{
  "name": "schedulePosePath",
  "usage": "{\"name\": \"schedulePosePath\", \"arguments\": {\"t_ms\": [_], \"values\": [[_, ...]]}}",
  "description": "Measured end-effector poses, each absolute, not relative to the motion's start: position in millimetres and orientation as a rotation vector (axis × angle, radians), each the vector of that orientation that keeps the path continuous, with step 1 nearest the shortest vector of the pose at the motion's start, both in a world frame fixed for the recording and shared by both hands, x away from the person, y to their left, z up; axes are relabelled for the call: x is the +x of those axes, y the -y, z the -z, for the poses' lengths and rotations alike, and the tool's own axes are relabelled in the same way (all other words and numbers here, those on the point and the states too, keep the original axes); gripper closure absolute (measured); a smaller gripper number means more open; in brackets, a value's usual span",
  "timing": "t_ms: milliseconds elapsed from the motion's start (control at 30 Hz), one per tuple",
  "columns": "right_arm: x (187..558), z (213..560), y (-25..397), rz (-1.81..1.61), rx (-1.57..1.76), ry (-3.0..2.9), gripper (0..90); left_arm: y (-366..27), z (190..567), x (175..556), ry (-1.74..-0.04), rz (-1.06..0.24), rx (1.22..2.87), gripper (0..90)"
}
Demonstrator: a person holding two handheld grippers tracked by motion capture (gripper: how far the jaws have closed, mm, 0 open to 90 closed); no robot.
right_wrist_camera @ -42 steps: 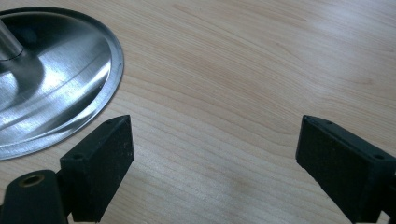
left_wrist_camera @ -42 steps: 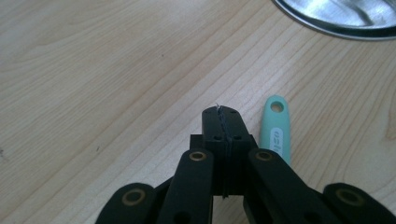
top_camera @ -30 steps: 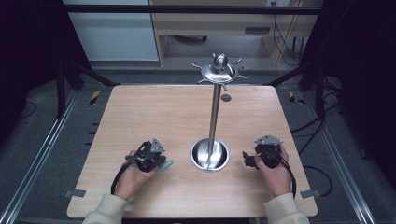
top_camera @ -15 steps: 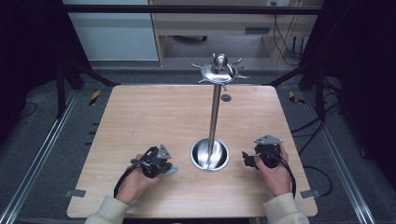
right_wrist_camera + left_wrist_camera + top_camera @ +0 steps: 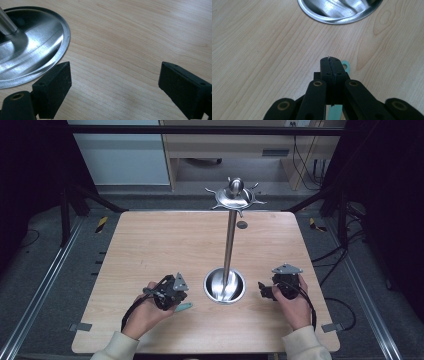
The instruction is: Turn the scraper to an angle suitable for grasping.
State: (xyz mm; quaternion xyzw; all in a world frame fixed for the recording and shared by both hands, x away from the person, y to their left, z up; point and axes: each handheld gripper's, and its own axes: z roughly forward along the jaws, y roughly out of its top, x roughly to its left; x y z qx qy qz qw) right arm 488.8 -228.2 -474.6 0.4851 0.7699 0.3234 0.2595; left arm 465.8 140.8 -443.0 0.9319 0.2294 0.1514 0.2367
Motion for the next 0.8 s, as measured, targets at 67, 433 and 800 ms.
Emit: {"name": "schedulePosePath", "arguments": {"t_ms": [67, 433, 800], "values": [[487.4, 473.7, 228.9, -0.881, 1.314, -2.079, 11.6, -137.8, 440.4, 466.5, -0.615, -0.385, 2.585, 90.0], [488.1, 471.9, 228.4, -0.886, 1.328, -2.06, 11.6, -135.4, 435.6, 473.1, -0.617, -0.319, 2.722, 82.5], [489.1, 473.4, 233.0, -0.875, 1.347, -2.051, 11.7, -132.4, 439.6, 474.2, -0.555, -0.245, 2.773, 70.3]]}}
